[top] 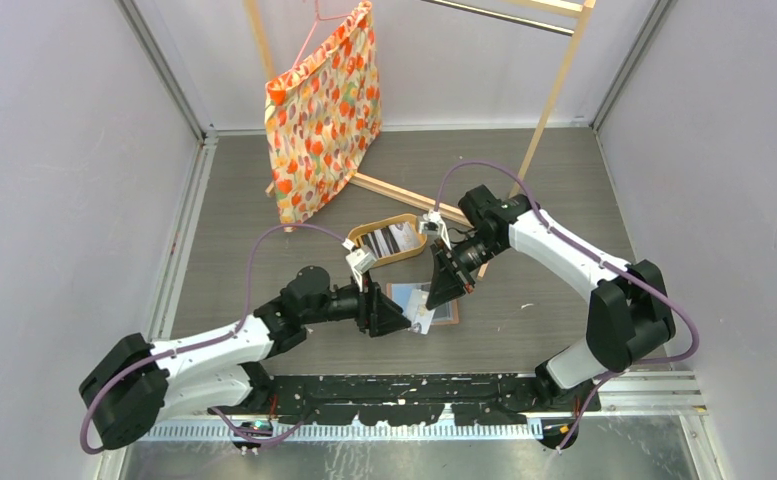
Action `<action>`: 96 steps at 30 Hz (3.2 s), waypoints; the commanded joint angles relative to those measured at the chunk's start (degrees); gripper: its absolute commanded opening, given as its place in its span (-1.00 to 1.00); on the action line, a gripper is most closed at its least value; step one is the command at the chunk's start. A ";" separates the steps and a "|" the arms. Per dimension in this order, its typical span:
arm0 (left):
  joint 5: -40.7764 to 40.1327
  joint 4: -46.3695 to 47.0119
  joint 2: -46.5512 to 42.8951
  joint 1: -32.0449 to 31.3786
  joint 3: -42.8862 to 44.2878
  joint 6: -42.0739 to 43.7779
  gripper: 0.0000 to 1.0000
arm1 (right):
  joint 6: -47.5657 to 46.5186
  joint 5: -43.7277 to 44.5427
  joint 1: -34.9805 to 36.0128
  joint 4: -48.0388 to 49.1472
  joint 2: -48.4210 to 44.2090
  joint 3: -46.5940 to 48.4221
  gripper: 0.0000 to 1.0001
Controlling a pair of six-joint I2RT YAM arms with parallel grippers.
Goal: Put the credit cards into the card holder
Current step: Pick up the credit card from the storage box, then insert the credit card into the card holder.
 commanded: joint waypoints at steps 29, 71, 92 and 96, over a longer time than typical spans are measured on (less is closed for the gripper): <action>0.10 19.39 4.24 0.80 -5.29 -5.09 -0.99 | -3.86 15.39 -0.72 -1.95 -4.22 2.64 0.16; -0.25 56.77 45.42 8.19 -5.48 -28.14 -0.99 | 15.88 38.12 0.83 15.14 8.26 -1.63 -0.49; -1.61 51.83 49.99 9.61 -3.12 -34.07 -0.99 | 15.65 46.82 2.04 10.99 16.41 1.71 -0.54; -2.13 47.13 47.82 9.63 -2.71 -32.65 -0.99 | 15.64 47.66 2.15 10.85 16.66 1.80 -0.54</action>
